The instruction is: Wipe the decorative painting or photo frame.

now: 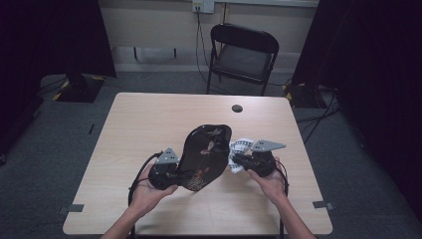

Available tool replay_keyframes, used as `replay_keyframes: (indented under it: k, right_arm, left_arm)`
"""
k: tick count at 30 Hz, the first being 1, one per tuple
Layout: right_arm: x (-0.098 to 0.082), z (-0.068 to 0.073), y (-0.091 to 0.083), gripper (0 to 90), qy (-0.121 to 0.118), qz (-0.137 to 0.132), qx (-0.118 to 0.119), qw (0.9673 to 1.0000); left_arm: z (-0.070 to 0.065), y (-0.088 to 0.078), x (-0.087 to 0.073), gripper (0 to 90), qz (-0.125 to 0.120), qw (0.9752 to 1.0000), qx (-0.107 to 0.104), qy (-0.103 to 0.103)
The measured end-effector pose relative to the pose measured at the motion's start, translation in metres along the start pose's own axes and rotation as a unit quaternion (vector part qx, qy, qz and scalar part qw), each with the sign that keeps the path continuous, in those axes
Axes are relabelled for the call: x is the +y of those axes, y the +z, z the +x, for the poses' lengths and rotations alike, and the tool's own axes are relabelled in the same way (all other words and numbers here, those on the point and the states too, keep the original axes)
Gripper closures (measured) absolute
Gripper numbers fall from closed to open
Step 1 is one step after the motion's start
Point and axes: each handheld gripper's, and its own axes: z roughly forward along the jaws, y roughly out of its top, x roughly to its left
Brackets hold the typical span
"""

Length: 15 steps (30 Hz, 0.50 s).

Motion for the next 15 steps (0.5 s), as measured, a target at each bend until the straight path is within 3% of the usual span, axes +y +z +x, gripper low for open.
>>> replay_keyframes:
  k: [3, 8, 15]
  right_arm:
    - [-0.002, 0.002, 0.002, 83.1, -0.002, 0.010, 0.003, 0.9999]
    - [-0.005, 0.005, 0.003, 83.1, -0.008, 0.024, 0.005, 0.9997]
    - [-0.014, 0.012, -0.019, 83.1, -0.016, 0.033, 0.007, 0.9993]
  left_arm:
    - [0.001, 0.000, 0.000, 79.4, 0.002, 1.0000, 0.003, 0.003]
    - [0.005, -0.004, -0.002, 73.9, -0.003, 0.9999, 0.006, -0.014]
    - [0.011, -0.010, -0.003, 63.0, -0.007, 0.9995, 0.015, -0.026]
